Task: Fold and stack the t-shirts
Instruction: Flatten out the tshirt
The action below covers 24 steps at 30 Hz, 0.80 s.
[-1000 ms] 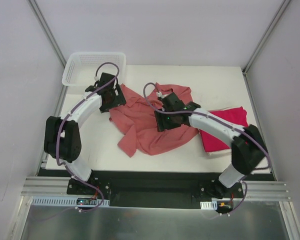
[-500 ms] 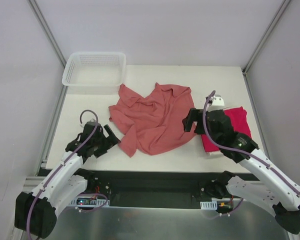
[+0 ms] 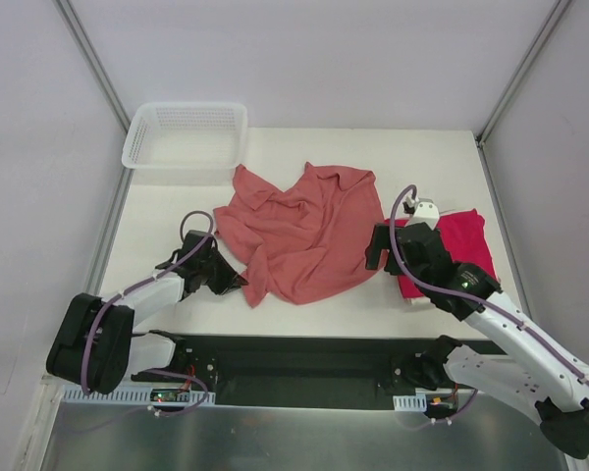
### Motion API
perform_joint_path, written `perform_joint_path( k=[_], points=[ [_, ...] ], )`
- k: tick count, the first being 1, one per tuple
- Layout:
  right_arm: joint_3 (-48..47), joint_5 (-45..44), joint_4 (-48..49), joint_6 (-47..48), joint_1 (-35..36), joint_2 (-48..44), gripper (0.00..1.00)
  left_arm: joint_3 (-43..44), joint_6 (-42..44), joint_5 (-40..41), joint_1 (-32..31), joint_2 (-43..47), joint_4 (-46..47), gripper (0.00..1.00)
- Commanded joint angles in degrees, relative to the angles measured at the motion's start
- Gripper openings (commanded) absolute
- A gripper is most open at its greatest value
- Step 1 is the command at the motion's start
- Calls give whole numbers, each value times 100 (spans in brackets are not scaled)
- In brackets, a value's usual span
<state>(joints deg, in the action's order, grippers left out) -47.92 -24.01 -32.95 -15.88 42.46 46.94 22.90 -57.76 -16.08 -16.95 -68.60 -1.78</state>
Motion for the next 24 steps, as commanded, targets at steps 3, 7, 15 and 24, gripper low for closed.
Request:
perform_joint_path(
  k=[3,7,15,24],
  points=[
    [-15,-385,-308,-126,-9,113,97,31,-69,-257,-63,99,451,0],
    [-59,-227,-405,-99,-18,359,97,355,89,1068,-54,1048,-1145,0],
    [-174,-95,-467,-205,-18,1159,97,1506,37,4249,332,2807,-4616,0],
    [-130,423,-476,-872,-1,1827,98,2158,-341,5107,456,3186,-5676,0]
  ],
)
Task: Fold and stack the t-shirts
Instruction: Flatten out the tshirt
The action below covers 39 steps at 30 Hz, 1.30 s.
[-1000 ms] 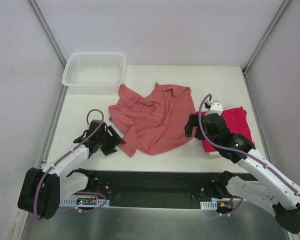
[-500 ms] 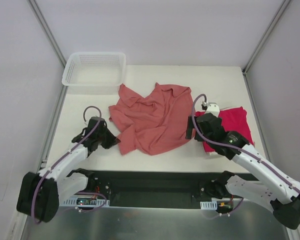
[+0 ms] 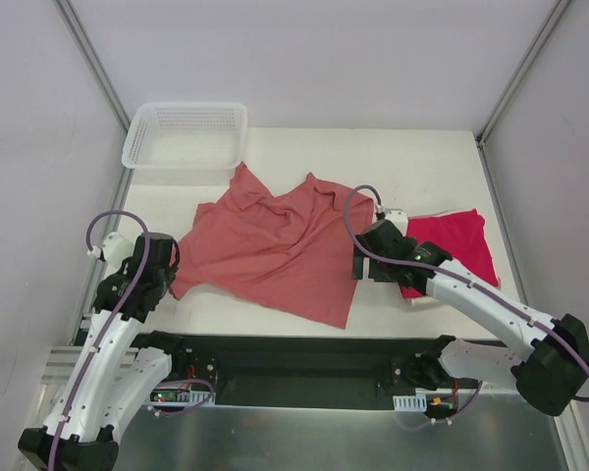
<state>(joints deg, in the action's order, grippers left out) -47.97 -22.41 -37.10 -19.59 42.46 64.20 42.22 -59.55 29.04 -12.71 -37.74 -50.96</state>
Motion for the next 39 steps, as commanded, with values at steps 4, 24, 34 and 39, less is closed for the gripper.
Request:
perform_joint_path(
  k=[4,24,34,39],
  points=[
    [41,764,177,-765,261,224,97,15,-145,200,32,82,-600,0],
    [-275,1485,203,-844,1678,2395,73,-855,110,-1005,32,-278,209,5],
    [-143,540,-41,-1082,1468,2353,21,-828,927,-2015,-82,-770,1131,8],
    [-20,-254,-570,-872,862,1754,9,-865,1182,-2386,-916,-1060,1686,8]
  ],
)
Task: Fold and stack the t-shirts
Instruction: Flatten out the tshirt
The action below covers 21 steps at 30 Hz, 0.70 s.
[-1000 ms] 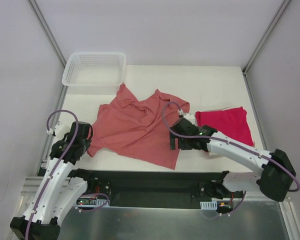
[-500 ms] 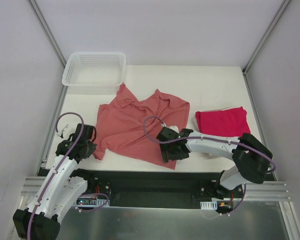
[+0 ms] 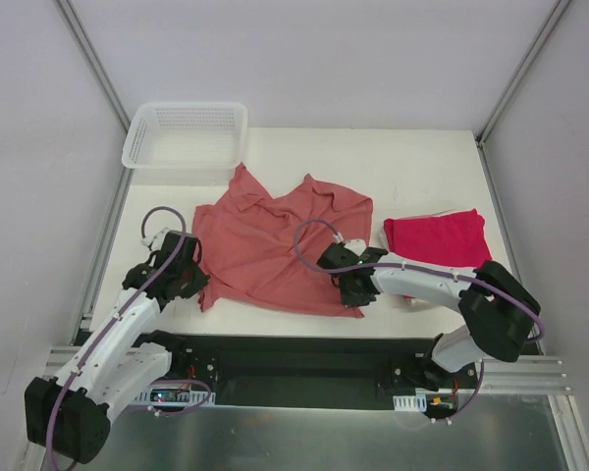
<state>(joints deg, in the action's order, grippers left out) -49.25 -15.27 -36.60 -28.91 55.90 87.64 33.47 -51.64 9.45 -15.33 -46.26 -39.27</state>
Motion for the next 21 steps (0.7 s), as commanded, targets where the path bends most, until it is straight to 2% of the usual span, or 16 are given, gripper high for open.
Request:
perform_joint_path(
  k=[1,3,5,7,8,9,10,13,14,18,21],
  points=[
    [161,-1074,-681,113,-736,-772,8,80,435,-418,-838,-399,508,11],
    [188,-1154,-743,209,-1000,-949,8,124,479,-688,-1199,-567,412,16],
    [188,-1259,-770,298,-1107,-1143,8,116,427,-804,-1366,-700,271,32],
    [162,-1382,-831,359,-1195,-1187,8,20,304,-892,-1490,-665,78,54],
    [127,-1417,-875,368,-1221,-1170,8,-16,251,-901,-1516,-613,-1,68],
    [101,-1470,-936,359,-1265,-1144,8,-69,129,-910,-1543,-543,-54,73],
    [83,-1531,-963,368,-1292,-1074,8,-139,75,-867,-1543,-377,-229,83],
    [39,-1541,-989,429,-1327,-942,8,-201,-223,-656,-1543,88,-572,90],
    [30,-1523,-981,456,-1345,-924,8,-201,-259,-568,-1543,213,-626,99],
    [30,-1514,-963,509,-1432,-836,8,-140,-460,-112,-1534,854,-986,99],
    [65,-1488,-937,526,-1511,-888,8,-25,-732,510,-1525,917,-1416,99]
  ],
)
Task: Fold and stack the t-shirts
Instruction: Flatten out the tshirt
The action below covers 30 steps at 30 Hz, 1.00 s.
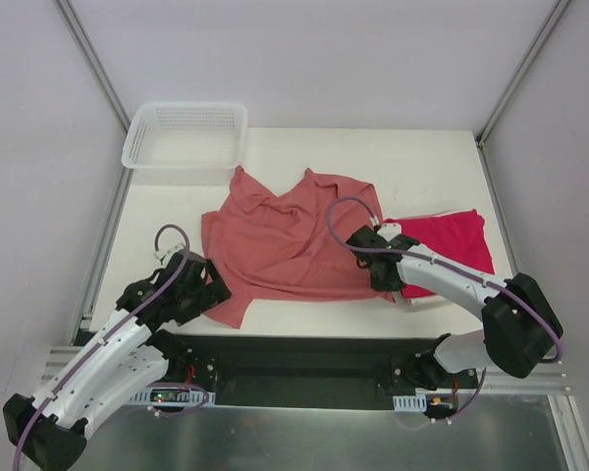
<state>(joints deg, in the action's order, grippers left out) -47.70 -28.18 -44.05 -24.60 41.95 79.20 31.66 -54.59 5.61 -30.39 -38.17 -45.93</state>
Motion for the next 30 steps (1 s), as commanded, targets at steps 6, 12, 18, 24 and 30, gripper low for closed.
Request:
perform_joint_path(
  k=[6,12,18,24,30],
  points=[
    [-72,-161,-148,227,-196,-238,7,349,-676,1163,104,-514,-734,99],
    [-81,-65,-104,263,-196,-195,7,439,-255,-742,-1,-543,-129,86],
    [-116,49,-42,289,-205,-45,7,-264,-947,-1220,-844,-621,330,78],
    [-64,129,46,368,-196,-89,7,-573,-1642,-615,-1197,-612,331,72],
    [33,234,151,395,-205,-238,7,-363,-2108,466,-1188,-1077,331,72]
  ],
)
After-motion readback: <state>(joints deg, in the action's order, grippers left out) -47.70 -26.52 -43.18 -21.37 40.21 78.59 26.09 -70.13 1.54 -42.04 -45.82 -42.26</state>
